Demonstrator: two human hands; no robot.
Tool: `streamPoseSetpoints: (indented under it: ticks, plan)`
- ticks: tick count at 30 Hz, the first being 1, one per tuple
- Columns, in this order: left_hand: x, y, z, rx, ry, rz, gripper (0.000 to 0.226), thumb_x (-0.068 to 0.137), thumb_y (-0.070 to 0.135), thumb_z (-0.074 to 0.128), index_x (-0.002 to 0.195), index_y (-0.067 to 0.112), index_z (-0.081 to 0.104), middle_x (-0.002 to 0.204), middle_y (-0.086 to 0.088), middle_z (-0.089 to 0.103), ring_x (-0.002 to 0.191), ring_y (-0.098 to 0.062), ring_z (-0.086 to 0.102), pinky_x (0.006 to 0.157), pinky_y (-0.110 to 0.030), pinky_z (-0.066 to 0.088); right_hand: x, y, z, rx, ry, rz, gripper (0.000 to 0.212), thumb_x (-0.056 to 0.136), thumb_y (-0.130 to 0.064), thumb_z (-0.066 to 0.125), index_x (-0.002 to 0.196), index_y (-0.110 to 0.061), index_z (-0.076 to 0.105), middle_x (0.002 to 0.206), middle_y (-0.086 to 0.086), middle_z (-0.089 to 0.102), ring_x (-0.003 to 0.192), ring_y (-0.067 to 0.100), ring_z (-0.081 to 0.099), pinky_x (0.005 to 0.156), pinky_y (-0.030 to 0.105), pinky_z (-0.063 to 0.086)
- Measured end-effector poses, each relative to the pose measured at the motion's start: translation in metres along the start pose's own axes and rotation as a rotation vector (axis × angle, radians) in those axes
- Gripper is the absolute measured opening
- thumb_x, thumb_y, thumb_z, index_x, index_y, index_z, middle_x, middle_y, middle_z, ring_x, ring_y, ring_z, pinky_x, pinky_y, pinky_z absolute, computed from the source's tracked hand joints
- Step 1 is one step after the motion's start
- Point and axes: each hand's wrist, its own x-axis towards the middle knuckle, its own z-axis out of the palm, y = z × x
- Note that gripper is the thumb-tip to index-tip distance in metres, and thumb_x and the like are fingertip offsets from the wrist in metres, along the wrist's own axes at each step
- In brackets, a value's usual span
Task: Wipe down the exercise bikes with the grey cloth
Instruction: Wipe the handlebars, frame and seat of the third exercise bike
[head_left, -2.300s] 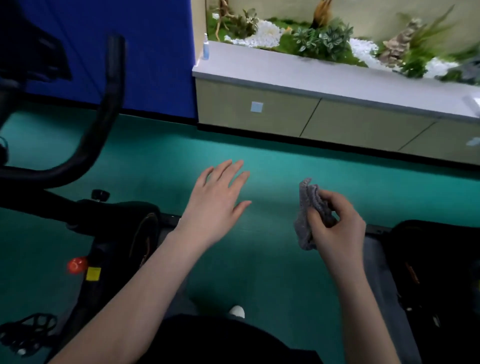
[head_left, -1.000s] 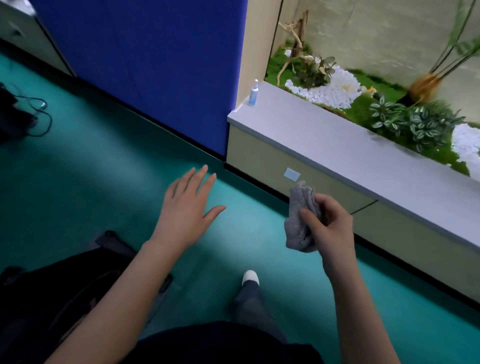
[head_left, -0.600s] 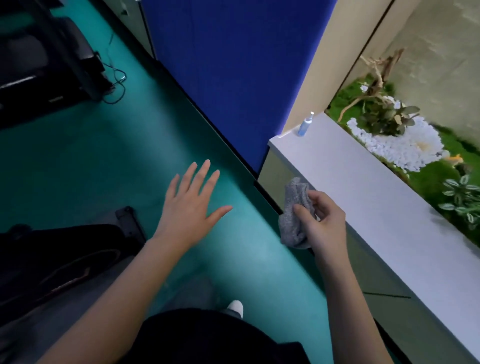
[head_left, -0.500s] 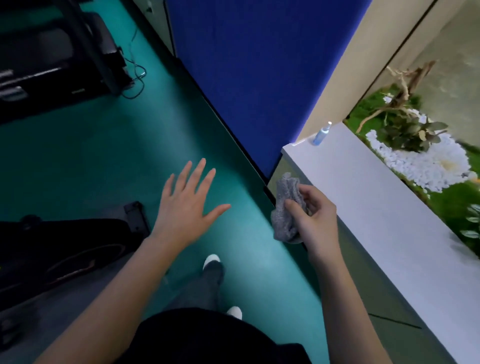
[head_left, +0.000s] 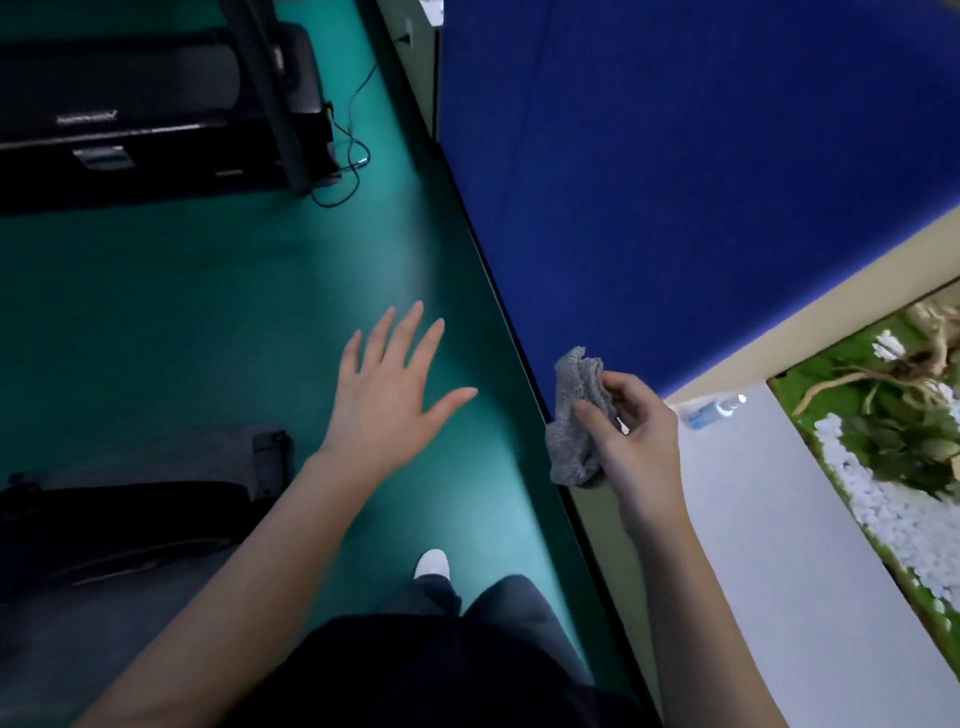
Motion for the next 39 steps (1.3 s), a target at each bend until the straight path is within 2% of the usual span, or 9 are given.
streamPoseSetpoints:
  ticks: [3, 9, 16, 20, 23, 28, 30, 34, 39]
  plan:
    - [0.029, -0.011, -0.006, -0.013, 0.029, -0.076, 0.084, 0.081, 0.072, 0.015, 0.147, 0.022, 0.027, 0.156, -0.003, 0.018, 0.144, -0.025, 0.014, 0.114, -0.049, 0.015, 0.042, -0.009, 0.016, 0.013, -0.051, 0.008, 0.021, 0.082, -0.002, 0.066, 0.096, -0.018, 0.065, 0.091, -0.004, 0.07, 0.083, 0.007, 0.064, 0.076, 0.023, 0.049]
    - [0.081, -0.045, -0.008, 0.008, 0.029, -0.272, 0.086, 0.079, 0.073, 0.009, 0.149, 0.024, 0.019, 0.158, 0.0, 0.009, 0.145, -0.022, 0.006, 0.116, -0.045, 0.009, 0.134, -0.027, 0.065, -0.03, -0.234, 0.004, 0.021, 0.082, -0.006, 0.067, 0.101, -0.016, 0.066, 0.095, -0.002, 0.07, 0.085, 0.01, 0.065, 0.082, 0.044, 0.055]
    - [0.161, -0.073, -0.019, 0.03, 0.087, -0.523, 0.085, 0.079, 0.073, 0.014, 0.148, 0.024, 0.021, 0.158, 0.0, 0.01, 0.145, -0.022, 0.007, 0.116, -0.045, 0.011, 0.254, -0.057, 0.123, -0.005, -0.435, -0.096, 0.022, 0.082, -0.002, 0.067, 0.099, -0.014, 0.066, 0.097, 0.001, 0.07, 0.09, 0.014, 0.065, 0.088, 0.037, 0.052]
    - [0.206, -0.083, -0.03, 0.03, 0.129, -0.632, 0.083, 0.08, 0.073, 0.016, 0.148, 0.025, 0.02, 0.158, 0.001, 0.009, 0.145, -0.022, 0.005, 0.116, -0.045, 0.01, 0.315, -0.078, 0.152, 0.026, -0.535, -0.129, 0.021, 0.082, -0.002, 0.067, 0.101, -0.01, 0.065, 0.101, 0.009, 0.069, 0.095, 0.023, 0.064, 0.089, 0.043, 0.051]
    - [0.224, -0.097, -0.036, 0.047, 0.144, -0.722, 0.085, 0.078, 0.074, 0.01, 0.149, 0.027, 0.018, 0.159, 0.002, 0.007, 0.145, -0.02, 0.003, 0.116, -0.045, 0.008, 0.347, -0.093, 0.183, 0.021, -0.635, -0.151, 0.021, 0.082, -0.001, 0.066, 0.103, -0.007, 0.065, 0.101, 0.01, 0.068, 0.096, 0.027, 0.064, 0.089, 0.046, 0.051]
    - [0.237, -0.13, -0.041, 0.051, 0.147, -0.874, 0.086, 0.077, 0.075, 0.008, 0.149, 0.027, 0.019, 0.158, 0.002, 0.008, 0.145, -0.02, 0.003, 0.116, -0.046, 0.008, 0.376, -0.115, 0.248, 0.023, -0.808, -0.193, 0.023, 0.081, 0.0, 0.067, 0.095, -0.018, 0.066, 0.092, -0.004, 0.069, 0.087, 0.013, 0.064, 0.082, 0.034, 0.052]
    - [0.243, -0.149, -0.041, 0.05, 0.149, -0.928, 0.086, 0.078, 0.075, 0.008, 0.149, 0.026, 0.019, 0.158, 0.002, 0.01, 0.145, -0.021, 0.003, 0.116, -0.045, 0.008, 0.385, -0.121, 0.278, 0.021, -0.873, -0.201, 0.025, 0.081, 0.002, 0.067, 0.095, -0.019, 0.065, 0.092, -0.003, 0.069, 0.085, 0.013, 0.063, 0.078, 0.028, 0.051]
    - [0.261, -0.196, -0.042, 0.064, 0.159, -1.008, 0.087, 0.077, 0.075, 0.006, 0.148, 0.027, 0.021, 0.158, 0.003, 0.013, 0.145, -0.02, 0.004, 0.117, -0.045, 0.007, 0.403, -0.137, 0.345, 0.048, -0.965, -0.218, 0.03, 0.08, 0.004, 0.067, 0.093, -0.024, 0.065, 0.095, 0.0, 0.07, 0.088, 0.013, 0.063, 0.081, 0.025, 0.05]
    - [0.284, -0.268, -0.058, 0.067, 0.197, -1.101, 0.085, 0.079, 0.074, 0.009, 0.147, 0.025, 0.023, 0.157, 0.003, 0.017, 0.145, -0.02, 0.008, 0.116, -0.044, 0.009, 0.419, -0.166, 0.43, 0.116, -1.053, -0.212, 0.031, 0.08, 0.005, 0.066, 0.089, -0.025, 0.065, 0.093, -0.007, 0.07, 0.084, 0.002, 0.064, 0.076, 0.013, 0.049]
